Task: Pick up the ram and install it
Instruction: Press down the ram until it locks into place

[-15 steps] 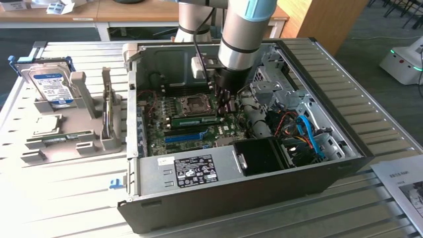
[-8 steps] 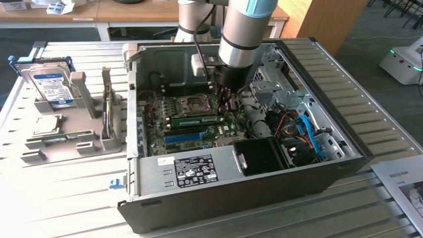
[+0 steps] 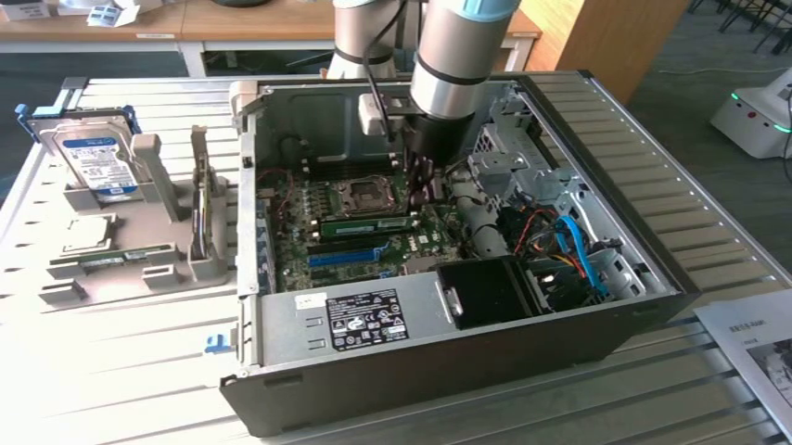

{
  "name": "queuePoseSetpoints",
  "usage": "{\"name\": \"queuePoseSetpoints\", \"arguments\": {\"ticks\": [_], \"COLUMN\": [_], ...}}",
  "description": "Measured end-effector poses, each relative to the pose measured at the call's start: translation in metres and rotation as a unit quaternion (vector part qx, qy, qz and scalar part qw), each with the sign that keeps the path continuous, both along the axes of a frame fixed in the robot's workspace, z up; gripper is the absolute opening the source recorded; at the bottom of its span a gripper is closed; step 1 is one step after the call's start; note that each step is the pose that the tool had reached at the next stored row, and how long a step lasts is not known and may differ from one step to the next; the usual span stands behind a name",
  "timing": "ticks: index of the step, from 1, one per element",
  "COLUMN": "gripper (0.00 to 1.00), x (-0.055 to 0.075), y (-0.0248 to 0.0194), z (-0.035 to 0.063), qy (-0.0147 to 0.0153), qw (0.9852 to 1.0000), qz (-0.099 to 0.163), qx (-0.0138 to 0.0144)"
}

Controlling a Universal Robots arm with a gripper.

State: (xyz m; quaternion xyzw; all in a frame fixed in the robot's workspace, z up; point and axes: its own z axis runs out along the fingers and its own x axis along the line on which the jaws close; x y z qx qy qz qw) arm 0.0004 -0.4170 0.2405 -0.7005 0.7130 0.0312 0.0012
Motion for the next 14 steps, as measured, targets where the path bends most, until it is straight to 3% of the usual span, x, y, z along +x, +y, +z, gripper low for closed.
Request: {"name": "queuePoseSetpoints", "arguments": {"ticks": [10, 14], "gripper": [0.1, 0.1], "x": [0.0, -0.0075], "y": [0.0, 0.0], "z": [0.0021, 0.0022], "qy": [0.0, -0.0001], "qw": [1.0, 1.0], "qz": [0.0, 0.0], "qx": [0.0, -0.0001]}}
